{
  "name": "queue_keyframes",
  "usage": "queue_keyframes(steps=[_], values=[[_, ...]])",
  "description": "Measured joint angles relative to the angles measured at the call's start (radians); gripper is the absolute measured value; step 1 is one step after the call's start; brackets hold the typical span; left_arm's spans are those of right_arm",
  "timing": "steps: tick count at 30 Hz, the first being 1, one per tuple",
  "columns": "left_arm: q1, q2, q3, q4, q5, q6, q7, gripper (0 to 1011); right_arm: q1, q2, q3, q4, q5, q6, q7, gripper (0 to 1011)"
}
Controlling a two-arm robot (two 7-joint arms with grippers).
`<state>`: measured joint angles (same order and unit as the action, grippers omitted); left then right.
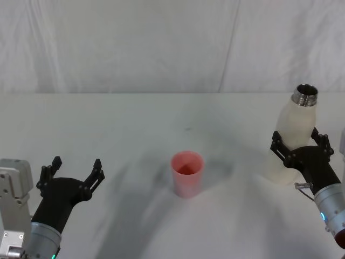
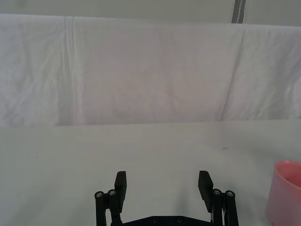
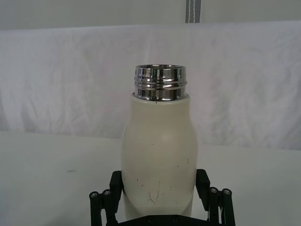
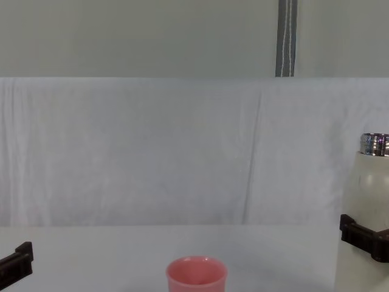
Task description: Grasp the thermos with one hand and pour water into the cup lid.
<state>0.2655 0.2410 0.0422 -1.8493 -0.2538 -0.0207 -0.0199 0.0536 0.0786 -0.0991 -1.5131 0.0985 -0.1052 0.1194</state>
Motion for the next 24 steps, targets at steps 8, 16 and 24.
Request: queue_keyframes(steps=[8, 16, 24], values=[[0.000, 0.000, 0.000, 0.000, 0.000, 0.000, 0.000, 1001, 0.005, 0.001, -0.001, 0.006, -0.002, 0.000, 0.001, 1001], [0.000, 0.000, 0.000, 0.000, 0.000, 0.000, 0.000, 1001, 0.003, 0.001, -0.001, 0.003, -0.001, 0.000, 0.000, 983], [0.000, 0.000, 0.000, 0.000, 0.000, 0.000, 0.000, 1001, 0.001, 0.001, -0.001, 0.002, -0.001, 0.000, 0.000, 948]])
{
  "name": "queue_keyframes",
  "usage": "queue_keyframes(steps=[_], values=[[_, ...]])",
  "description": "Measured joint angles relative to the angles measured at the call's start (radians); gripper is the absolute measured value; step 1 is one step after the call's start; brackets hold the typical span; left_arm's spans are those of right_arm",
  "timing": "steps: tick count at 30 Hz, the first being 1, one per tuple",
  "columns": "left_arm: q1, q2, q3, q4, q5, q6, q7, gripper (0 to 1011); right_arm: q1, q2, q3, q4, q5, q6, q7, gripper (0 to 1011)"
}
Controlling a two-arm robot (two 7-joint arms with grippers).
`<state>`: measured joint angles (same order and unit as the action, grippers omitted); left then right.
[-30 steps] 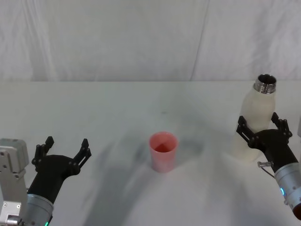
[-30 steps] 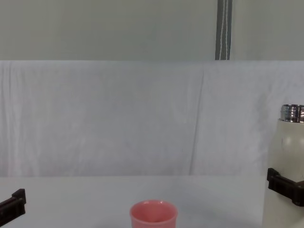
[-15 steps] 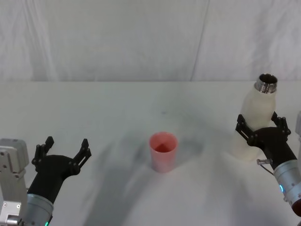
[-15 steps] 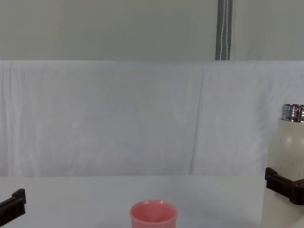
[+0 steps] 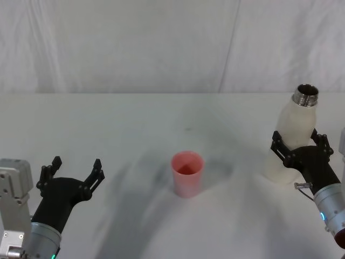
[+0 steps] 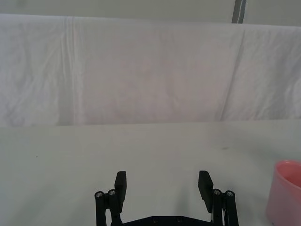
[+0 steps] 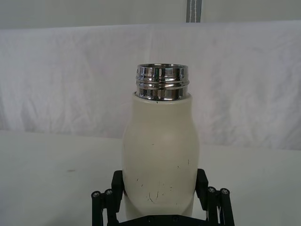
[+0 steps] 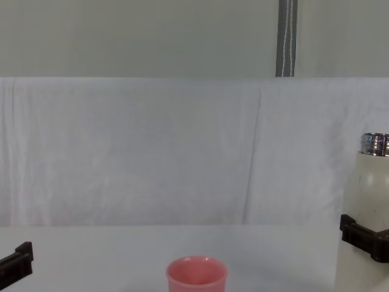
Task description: Grasp the thermos with one hand and pour water into the cup lid.
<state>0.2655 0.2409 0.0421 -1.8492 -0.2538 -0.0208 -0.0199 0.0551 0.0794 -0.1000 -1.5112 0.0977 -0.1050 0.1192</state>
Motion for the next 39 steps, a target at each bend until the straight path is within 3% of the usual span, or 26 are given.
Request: queue_keyframes(steps=[12, 26, 32, 38, 39], values=[[0.000, 0.000, 0.000, 0.000, 0.000, 0.000, 0.000, 1001, -0.010, 0.021, -0.010, -0.036, -0.049, -0.012, -0.006, 948], [0.000, 0.000, 0.000, 0.000, 0.000, 0.000, 0.000, 1001, -0.005, 0.052, -0.029, -0.073, -0.144, -0.036, -0.016, 948], [0.000, 0.000, 0.000, 0.000, 0.000, 0.000, 0.000, 1001, -0.002, 0.081, -0.052, -0.089, -0.238, -0.050, -0.031, 948], [0.000, 0.000, 0.000, 0.000, 0.000, 0.000, 0.000, 1001, 0.009, 0.132, -0.098, -0.114, -0.375, -0.051, -0.037, 948], [0.000, 0.000, 0.000, 0.000, 0.000, 0.000, 0.000, 1001, 0.009, 0.132, -0.098, -0.114, -0.375, -0.051, -0.037, 948]])
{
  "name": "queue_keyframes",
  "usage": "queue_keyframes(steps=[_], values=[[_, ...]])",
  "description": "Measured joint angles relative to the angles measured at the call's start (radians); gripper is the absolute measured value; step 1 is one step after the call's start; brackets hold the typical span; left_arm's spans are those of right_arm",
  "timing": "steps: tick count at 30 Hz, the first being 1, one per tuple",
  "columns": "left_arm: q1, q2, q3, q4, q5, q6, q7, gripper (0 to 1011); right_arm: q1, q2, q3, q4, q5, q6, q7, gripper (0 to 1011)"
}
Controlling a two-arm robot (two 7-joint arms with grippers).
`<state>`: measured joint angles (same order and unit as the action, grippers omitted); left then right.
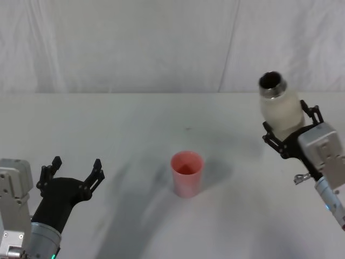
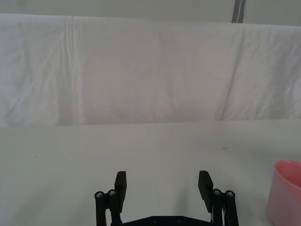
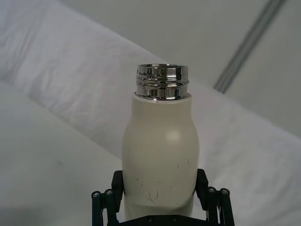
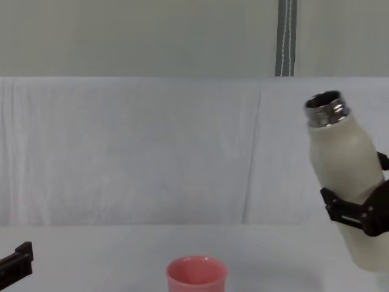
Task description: Grasp the thermos with one hand and pour water into the cup lid.
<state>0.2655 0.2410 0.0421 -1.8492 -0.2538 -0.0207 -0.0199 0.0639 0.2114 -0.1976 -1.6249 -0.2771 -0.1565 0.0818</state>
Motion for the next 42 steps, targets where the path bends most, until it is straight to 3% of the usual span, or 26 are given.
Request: queue_keyframes(steps=[4, 8, 20, 22, 31, 42], values=[[0.000, 0.000, 0.000, 0.000, 0.000, 0.000, 0.000, 1001, 0.008, 0.026, -0.029, -0.014, -0.072, 0.007, -0.002, 948], [0.000, 0.000, 0.000, 0.000, 0.000, 0.000, 0.000, 1001, 0.024, 0.059, -0.075, -0.028, -0.182, 0.023, -0.011, 948], [0.000, 0.000, 0.000, 0.000, 0.000, 0.000, 0.000, 1001, 0.075, 0.104, -0.170, -0.009, -0.369, 0.066, -0.034, 948], [0.000, 0.000, 0.000, 0.000, 0.000, 0.000, 0.000, 1001, 0.087, 0.113, -0.199, 0.003, -0.420, 0.082, -0.038, 948], [0.000, 0.000, 0.000, 0.000, 0.000, 0.000, 0.000, 1001, 0.110, 0.116, -0.254, 0.045, -0.461, 0.095, -0.038, 948], [0.000, 0.000, 0.000, 0.000, 0.000, 0.000, 0.000, 1001, 0.130, 0.122, -0.283, 0.077, -0.480, 0.104, -0.033, 948]])
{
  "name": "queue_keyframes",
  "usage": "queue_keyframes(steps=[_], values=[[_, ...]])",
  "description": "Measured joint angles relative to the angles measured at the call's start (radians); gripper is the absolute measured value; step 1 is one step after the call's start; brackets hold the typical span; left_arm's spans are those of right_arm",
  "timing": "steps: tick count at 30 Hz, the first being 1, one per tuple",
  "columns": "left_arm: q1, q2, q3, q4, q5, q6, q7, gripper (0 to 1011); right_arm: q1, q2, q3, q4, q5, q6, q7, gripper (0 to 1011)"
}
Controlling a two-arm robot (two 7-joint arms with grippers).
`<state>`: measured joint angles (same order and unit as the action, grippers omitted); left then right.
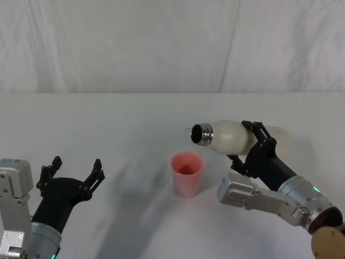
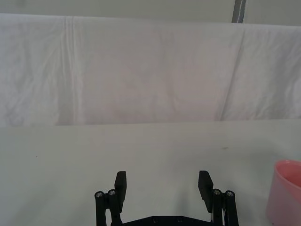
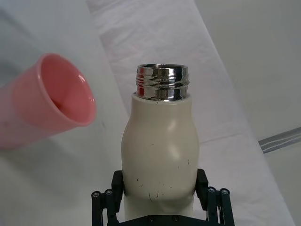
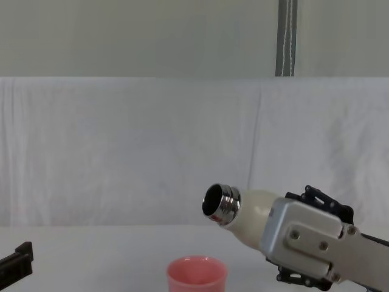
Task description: Grasp the thermos with one hand and pour water into the cup lid.
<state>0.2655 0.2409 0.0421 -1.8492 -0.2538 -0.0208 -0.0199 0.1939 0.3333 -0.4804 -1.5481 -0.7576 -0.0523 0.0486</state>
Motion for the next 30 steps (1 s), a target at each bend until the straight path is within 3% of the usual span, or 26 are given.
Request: queue_keyframes(steps=[30], values=[[0.000, 0.000, 0.000, 0.000, 0.000, 0.000, 0.000, 1001, 0.036, 0.034, -0.064, 0.016, -0.114, 0.061, 0.000, 948]])
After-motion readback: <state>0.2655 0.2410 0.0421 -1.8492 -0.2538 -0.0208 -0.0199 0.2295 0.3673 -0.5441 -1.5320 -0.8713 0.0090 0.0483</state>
